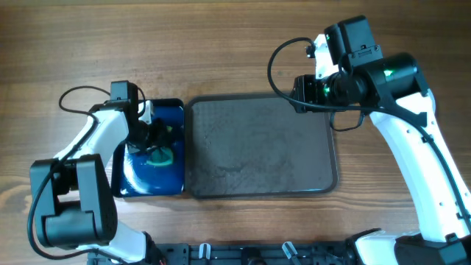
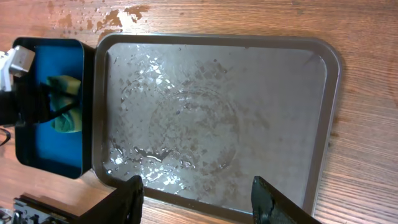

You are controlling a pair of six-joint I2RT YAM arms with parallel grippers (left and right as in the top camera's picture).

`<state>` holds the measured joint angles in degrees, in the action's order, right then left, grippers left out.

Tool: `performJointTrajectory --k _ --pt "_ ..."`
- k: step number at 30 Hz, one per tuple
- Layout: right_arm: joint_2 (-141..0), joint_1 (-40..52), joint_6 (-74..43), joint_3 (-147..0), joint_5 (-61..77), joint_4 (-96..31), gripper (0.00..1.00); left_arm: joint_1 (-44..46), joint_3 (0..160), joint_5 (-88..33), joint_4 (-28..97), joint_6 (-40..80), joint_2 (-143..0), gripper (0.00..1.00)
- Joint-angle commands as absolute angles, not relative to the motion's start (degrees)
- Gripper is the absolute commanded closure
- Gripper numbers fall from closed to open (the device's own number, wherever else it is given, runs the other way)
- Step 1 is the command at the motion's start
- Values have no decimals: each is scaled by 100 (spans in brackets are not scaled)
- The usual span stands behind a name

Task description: Clean dirty plates on tray and stack at the side

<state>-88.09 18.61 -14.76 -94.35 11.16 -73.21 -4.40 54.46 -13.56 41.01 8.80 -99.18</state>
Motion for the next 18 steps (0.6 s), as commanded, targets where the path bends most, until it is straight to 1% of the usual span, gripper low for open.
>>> performJointTrajectory --k 1,8,11,18 --pt "-8687 1885 -1347 -9546 1192 -7314 43 -423 5422 -1302 4088 919 -9955 0" --pt "-8687 1885 -1160 -9546 1168 -7284 40 -423 5791 -1306 4372 963 -9594 0" --pt "-8676 1885 -1048 -9546 1055 -7223 39 -423 6112 -1304 4689 974 -9148 0" --pt "-8320 1892 -910 -9548 -8 -7142 39 -423 6757 -1181 5382 961 -7559 0"
